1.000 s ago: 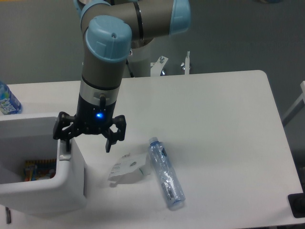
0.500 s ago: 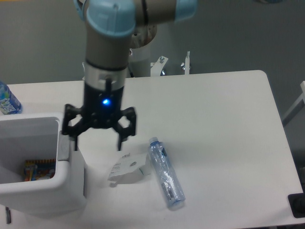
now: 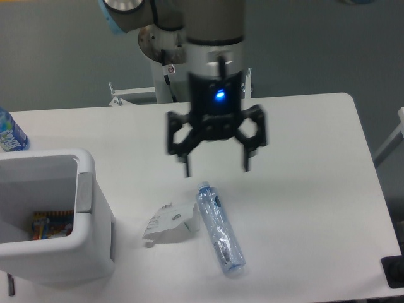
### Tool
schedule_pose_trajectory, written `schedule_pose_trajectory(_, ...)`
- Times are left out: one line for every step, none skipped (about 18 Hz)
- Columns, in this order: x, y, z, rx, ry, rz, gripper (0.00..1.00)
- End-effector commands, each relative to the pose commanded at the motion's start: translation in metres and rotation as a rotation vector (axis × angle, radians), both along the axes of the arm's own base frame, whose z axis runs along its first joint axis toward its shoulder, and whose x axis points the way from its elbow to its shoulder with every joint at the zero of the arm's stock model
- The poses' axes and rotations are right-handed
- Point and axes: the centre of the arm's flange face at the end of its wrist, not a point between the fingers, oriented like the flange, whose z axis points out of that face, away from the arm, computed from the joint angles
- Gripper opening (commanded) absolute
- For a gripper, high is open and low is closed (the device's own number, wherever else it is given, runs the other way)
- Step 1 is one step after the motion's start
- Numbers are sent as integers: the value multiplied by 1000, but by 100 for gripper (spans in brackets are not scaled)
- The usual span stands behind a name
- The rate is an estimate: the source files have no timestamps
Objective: Open the trash can
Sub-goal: 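Raise the gripper and withdraw it away from the open trash can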
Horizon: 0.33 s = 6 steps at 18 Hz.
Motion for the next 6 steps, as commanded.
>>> schedule_pose_trajectory(-4,-7,1,-18,9,-32,100)
schedule_pose_trajectory(-10,-16,-2,-34,15,-56,100)
schedule_pose_trajectory(-15,-21,-6,-52,23,-88,100)
schedule_pose_trajectory(-17,-24,-8,-65,33,-124,100)
schedule_pose_trajectory(-19,-26,-11,-76,42,-152,100)
schedule_pose_trajectory(-22,-30,-12,-80,45,-158,100)
